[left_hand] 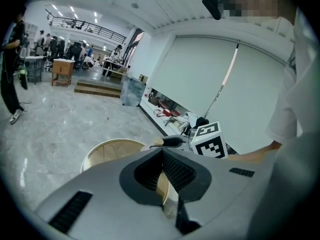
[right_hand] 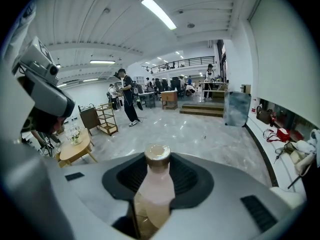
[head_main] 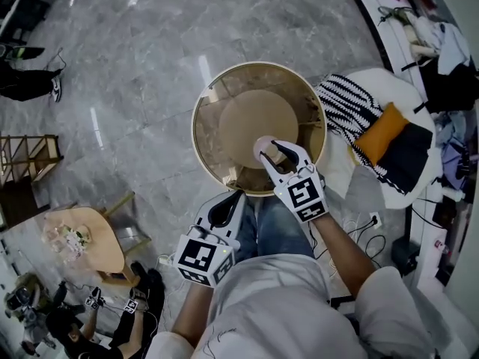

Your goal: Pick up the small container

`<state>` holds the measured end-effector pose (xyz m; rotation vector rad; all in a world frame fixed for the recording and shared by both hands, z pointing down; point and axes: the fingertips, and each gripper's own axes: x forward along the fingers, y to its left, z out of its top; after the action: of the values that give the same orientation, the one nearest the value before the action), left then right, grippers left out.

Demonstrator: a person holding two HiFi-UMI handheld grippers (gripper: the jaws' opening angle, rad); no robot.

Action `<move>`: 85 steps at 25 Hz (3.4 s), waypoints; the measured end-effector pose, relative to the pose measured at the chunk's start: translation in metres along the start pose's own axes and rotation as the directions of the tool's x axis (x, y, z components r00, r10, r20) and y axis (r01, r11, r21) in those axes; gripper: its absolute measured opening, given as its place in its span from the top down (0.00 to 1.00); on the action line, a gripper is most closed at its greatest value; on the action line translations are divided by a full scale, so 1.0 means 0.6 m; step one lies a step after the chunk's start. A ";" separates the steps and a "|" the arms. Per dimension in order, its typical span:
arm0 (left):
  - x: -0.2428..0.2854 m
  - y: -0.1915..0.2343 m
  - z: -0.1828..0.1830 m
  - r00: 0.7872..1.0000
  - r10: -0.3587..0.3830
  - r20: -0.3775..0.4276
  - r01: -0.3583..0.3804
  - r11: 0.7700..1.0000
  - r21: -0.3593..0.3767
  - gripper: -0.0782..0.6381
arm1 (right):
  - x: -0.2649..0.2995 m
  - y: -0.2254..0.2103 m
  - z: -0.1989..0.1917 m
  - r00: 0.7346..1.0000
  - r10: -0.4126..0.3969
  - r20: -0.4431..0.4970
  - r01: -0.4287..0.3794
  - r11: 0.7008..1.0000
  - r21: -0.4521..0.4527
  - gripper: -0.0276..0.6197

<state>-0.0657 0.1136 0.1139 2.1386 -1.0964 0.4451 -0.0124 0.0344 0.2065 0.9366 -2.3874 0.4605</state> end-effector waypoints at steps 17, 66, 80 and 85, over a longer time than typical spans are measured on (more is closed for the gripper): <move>-0.046 -0.049 0.046 0.998 -0.016 0.059 0.013 0.999 0.044 0.87 | -0.079 0.046 0.087 0.997 0.076 0.030 -0.074 0.995 -0.064 0.73; -0.149 -0.061 0.105 0.978 -0.015 0.209 -0.007 0.995 0.104 0.87 | -0.256 0.158 0.189 0.988 0.120 0.098 -0.106 0.985 -0.135 0.73; -0.143 -0.055 0.114 0.978 -0.025 0.207 0.002 0.994 0.109 0.87 | -0.250 0.155 0.193 0.988 0.119 0.097 -0.106 0.985 -0.133 0.73; -0.138 -0.060 0.118 0.978 -0.031 0.207 0.007 0.994 0.113 0.87 | -0.252 0.149 0.193 0.989 0.117 0.094 -0.105 0.987 -0.125 0.73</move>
<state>-0.0856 0.1260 0.0015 2.3340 -1.1894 0.2838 -0.0221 0.1202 0.0144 0.7936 -2.5368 0.3131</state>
